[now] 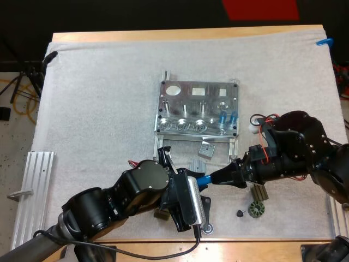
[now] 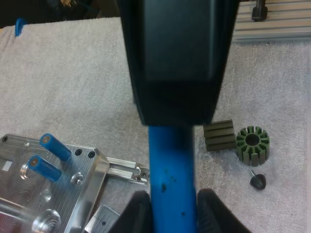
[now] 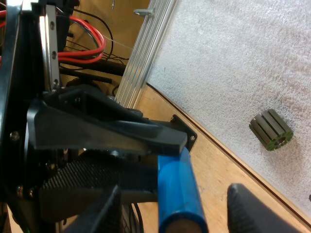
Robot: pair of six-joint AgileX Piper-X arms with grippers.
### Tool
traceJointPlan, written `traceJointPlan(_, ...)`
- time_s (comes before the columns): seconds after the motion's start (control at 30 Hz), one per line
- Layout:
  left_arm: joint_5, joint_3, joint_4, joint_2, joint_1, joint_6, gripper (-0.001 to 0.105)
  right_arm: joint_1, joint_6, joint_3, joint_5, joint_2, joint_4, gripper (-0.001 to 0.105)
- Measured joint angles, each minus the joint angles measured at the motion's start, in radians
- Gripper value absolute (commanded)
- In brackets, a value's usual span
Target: Load cells from right to left
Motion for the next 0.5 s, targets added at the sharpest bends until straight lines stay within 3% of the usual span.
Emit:
traceJointPlan(0.3,0.0,0.0,-0.002,0.0,0.0,0.0,0.01,0.0,0.0,0.0,0.002,0.0,0.0,0.045)
traceJointPlan(0.5,0.0,0.0,-0.002,0.0,0.0,0.0,0.01,0.0,0.0,0.0,0.002,0.0,0.0,0.02)
